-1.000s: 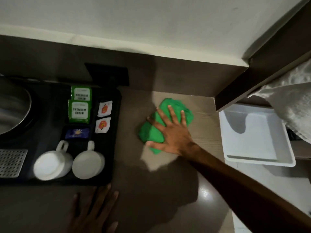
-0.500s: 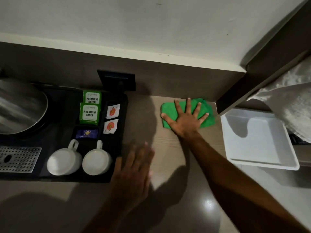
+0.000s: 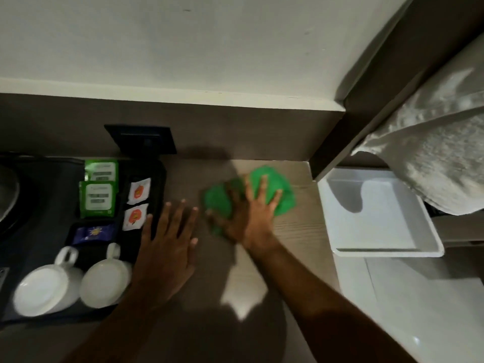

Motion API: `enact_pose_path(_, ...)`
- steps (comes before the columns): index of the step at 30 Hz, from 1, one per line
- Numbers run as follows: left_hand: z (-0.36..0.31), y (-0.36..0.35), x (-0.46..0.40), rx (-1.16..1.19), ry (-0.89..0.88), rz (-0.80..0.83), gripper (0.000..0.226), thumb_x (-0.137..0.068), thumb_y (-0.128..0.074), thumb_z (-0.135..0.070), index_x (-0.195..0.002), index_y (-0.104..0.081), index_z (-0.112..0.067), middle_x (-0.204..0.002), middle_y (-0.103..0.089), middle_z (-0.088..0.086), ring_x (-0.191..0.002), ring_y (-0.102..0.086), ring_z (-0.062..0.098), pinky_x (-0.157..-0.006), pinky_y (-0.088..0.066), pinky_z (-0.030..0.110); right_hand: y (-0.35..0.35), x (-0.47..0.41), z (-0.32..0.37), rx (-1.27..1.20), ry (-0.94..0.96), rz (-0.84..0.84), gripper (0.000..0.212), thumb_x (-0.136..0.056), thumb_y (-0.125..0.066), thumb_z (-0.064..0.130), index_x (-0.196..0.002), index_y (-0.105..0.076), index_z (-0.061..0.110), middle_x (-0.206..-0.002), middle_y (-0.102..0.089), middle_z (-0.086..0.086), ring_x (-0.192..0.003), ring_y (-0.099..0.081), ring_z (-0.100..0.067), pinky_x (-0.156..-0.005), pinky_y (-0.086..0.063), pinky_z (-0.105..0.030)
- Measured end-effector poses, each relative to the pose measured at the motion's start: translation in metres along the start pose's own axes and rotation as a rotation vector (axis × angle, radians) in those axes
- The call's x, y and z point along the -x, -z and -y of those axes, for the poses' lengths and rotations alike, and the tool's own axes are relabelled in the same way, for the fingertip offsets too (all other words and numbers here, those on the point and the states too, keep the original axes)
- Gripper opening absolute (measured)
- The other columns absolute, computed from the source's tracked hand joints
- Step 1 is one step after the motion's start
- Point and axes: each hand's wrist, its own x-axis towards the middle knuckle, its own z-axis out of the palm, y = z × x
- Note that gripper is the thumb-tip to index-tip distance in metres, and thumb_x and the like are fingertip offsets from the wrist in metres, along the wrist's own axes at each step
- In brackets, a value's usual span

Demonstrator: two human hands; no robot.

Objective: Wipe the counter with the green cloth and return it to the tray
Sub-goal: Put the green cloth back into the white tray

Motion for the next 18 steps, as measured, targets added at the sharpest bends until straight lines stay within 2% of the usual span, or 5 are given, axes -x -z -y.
enact_pose_path(3,0.004,-0.005,0.001,0.022,-0.002,-0.037,0.062,-0.095,-0.038,-0.034,-0.152,-0.048,-0.011,-0.157,-0.048,0.019,-0.146,-0.041,0.042,-0.115,-0.027,0.062,0.004,0.036,-0.042,0.116,0.251,0.049,0.089,-0.076,-0.033,0.092,-0.153,-0.017,0.050,-0.168,-0.012,0.002,-0.153,0.004,-0.042,-0.112,0.002,-0.076)
enact_pose_path(8,0.008,-0.011,0.001,0.022,0.009,0.011,0.065,-0.095,-0.035,-0.037,-0.152,-0.047,-0.007,-0.155,-0.051,0.021,-0.142,-0.043,0.041,-0.113,-0.028,0.065,0.013,-0.005,-0.073,-0.037,-0.134,0.025,0.079,-0.082,-0.029,0.086,-0.153,-0.015,0.052,-0.169,-0.004,-0.001,-0.150,0.012,-0.048,-0.108,0.014,-0.078)
enact_pose_path(14,0.023,-0.032,0.000,0.119,-0.001,-0.011,0.064,-0.101,-0.027,-0.041,-0.155,-0.040,-0.011,-0.157,-0.046,0.023,-0.148,-0.036,0.045,-0.115,-0.029,0.075,-0.014,0.110,-0.107,0.064,0.238,-0.093,0.061,-0.095,-0.031,0.068,-0.149,-0.038,0.040,-0.164,-0.029,0.004,-0.151,-0.013,-0.042,-0.116,-0.007,-0.072)
enact_pose_path(16,0.040,-0.048,0.000,0.096,-0.042,0.039,0.064,-0.102,-0.025,-0.043,-0.160,-0.030,-0.015,-0.161,-0.041,0.023,-0.152,-0.031,0.046,-0.115,-0.026,0.077,-0.007,0.138,-0.160,-0.238,0.137,-0.120,0.064,-0.093,-0.035,0.074,-0.141,-0.051,0.035,-0.153,-0.048,0.006,-0.147,-0.034,-0.032,-0.116,-0.021,-0.057)
enact_pose_path(18,0.050,-0.061,-0.005,0.068,-0.050,0.096,0.067,-0.102,-0.023,-0.044,-0.163,-0.026,-0.018,-0.165,-0.035,0.021,-0.152,-0.030,0.048,-0.116,-0.024,0.077,0.032,0.144,-0.198,-0.988,-0.176,-0.175,0.057,-0.084,-0.057,0.073,-0.110,-0.070,0.024,-0.109,-0.074,0.010,-0.102,-0.070,-0.014,-0.088,-0.050,-0.037)
